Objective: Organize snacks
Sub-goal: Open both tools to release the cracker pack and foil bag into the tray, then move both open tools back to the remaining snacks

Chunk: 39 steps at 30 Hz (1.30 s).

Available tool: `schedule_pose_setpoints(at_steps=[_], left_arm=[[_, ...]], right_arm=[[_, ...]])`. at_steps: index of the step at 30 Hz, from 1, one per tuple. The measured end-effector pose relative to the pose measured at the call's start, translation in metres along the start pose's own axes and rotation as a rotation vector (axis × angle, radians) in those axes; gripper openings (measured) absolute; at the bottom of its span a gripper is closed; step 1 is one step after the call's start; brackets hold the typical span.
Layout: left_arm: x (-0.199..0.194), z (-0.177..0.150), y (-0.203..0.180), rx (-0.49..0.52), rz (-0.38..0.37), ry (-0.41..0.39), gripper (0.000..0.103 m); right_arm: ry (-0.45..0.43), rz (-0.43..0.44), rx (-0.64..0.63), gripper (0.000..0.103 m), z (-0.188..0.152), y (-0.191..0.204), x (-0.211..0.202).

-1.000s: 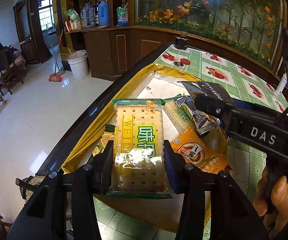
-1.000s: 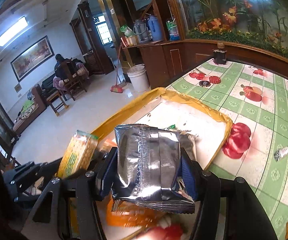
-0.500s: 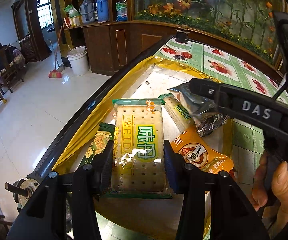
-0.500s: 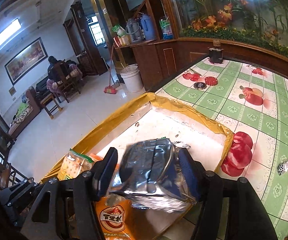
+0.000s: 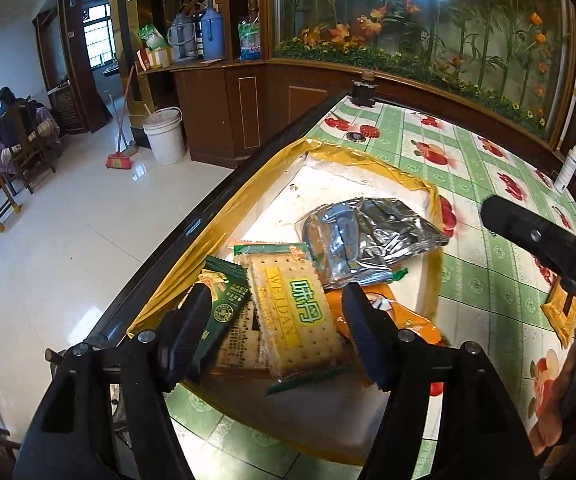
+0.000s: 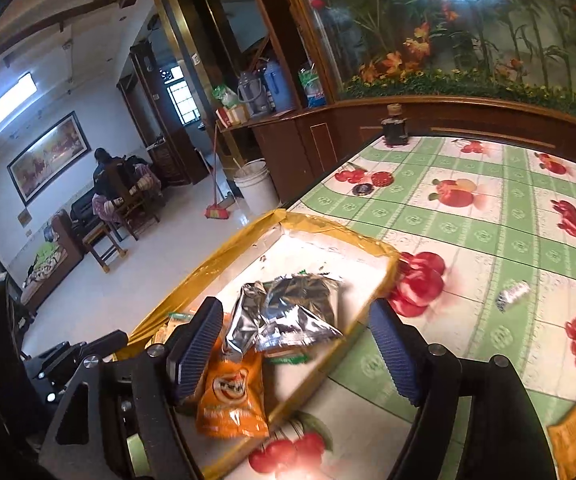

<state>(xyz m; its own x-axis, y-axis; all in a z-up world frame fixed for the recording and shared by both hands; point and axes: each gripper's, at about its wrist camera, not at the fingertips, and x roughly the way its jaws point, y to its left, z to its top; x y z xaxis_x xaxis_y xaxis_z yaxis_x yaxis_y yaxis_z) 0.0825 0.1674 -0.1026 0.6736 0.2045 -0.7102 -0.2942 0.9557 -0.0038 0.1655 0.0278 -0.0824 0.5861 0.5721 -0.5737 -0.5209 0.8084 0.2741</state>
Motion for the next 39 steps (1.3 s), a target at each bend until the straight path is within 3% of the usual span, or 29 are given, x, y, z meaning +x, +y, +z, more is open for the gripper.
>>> schedule_pose_setpoints(at_steps=[6, 9, 14, 39], left_arm=[[-0.014, -0.002, -0.017, 0.021, -0.023, -0.014, 0.068], [-0.019, -0.004, -0.028, 0.035, -0.039, -0.022, 0.074], [-0.026, -0.006, -0.05, 0.072, -0.057, -0.02, 0.074], [-0.034, -0.04, -0.145, 0.255, -0.172, 0.063, 0.074]], right_arm=[[-0.033, -0.049, 0.03, 0.079, -0.02, -0.024, -0.045], [-0.039, -0.084, 0.06, 0.08, -0.034, -0.043, -0.067], [-0.065, -0.152, 0.146, 0.08, -0.057, -0.089, -0.106], [-0.106, -0.326, 0.359, 0.085, -0.138, -0.189, -0.196]])
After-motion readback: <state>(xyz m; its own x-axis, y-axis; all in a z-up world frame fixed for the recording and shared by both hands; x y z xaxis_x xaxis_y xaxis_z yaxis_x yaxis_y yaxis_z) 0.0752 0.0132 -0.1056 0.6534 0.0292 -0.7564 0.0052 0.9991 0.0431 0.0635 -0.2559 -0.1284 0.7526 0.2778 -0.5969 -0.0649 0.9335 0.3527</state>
